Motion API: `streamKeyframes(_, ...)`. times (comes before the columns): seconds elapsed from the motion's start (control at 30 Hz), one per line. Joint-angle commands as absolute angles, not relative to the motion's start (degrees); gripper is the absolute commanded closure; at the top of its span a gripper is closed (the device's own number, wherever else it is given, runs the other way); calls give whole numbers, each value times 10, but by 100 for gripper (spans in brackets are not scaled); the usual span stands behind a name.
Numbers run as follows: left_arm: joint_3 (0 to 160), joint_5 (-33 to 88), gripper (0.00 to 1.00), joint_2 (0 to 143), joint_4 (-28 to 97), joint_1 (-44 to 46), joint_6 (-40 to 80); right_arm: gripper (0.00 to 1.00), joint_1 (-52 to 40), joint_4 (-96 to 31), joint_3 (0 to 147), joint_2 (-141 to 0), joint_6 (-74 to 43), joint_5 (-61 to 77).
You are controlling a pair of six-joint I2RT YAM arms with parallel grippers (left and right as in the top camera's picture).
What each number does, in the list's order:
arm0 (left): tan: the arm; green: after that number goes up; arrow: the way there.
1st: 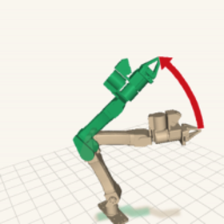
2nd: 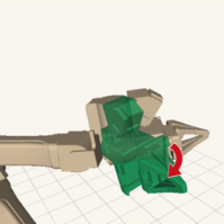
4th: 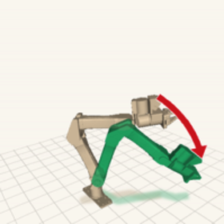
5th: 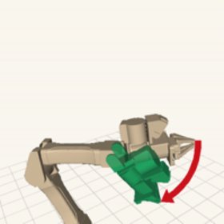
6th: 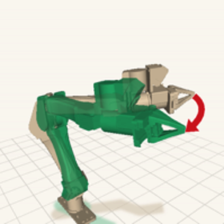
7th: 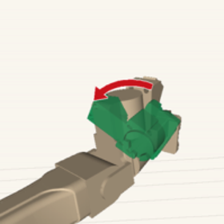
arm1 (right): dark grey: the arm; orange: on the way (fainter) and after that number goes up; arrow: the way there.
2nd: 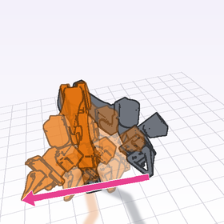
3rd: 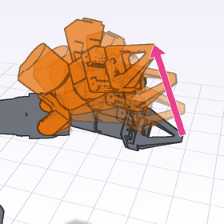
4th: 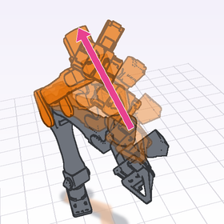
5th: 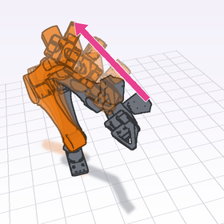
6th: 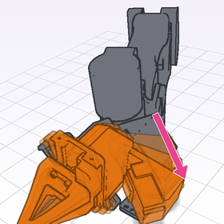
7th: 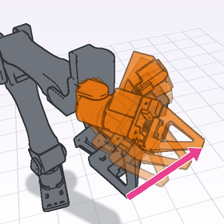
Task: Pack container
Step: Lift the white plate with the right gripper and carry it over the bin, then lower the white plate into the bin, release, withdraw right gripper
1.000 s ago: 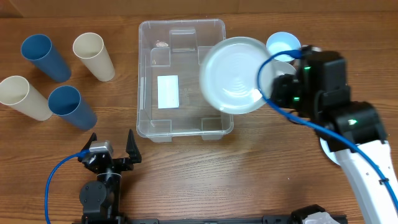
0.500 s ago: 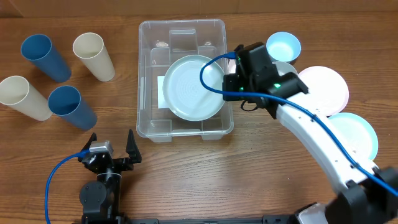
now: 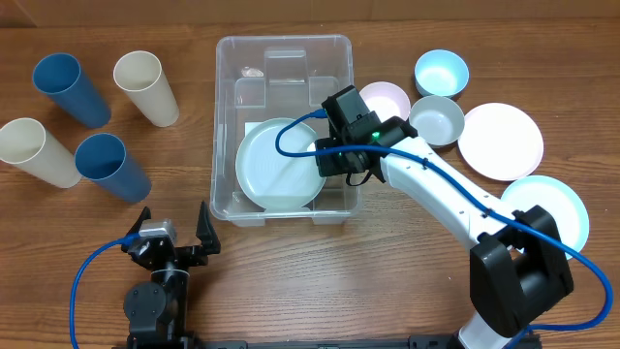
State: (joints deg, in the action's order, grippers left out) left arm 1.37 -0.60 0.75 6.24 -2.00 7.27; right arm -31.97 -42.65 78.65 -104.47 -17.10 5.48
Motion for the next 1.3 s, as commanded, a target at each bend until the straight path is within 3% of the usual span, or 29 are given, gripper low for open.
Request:
streamKeyframes(0.0,12,0,0,3,62,-23,64,96,-321,-425,799,-1043,-178,46)
streamKeyframes(0.13,12,0,0,3,62,-23,64,96,-321,-427,799,-1043,-177,46)
streamKeyframes(0.23,12,0,0,3,62,-23,64,71,-321,-427,799,-1043,-172,46)
streamKeyframes(0.3,12,0,0,3,62,-23,64,65,-321,-427,799,-1043,-164,46)
streamKeyframes(0.63,12,0,0,3,62,-23,64,65,-321,-449,824,-1043,-145,65)
streamKeyframes(0.87,12,0,0,3,62,-23,64,57,-312,-658,1042,-1034,-157,60)
streamKeyframes(1.03,12,0,0,3,62,-23,64,57,-244,-791,1146,-1016,-216,-30)
streamKeyframes(1.27,12,0,0,3,62,-23,64,41,-27,-867,1140,-997,-256,-35)
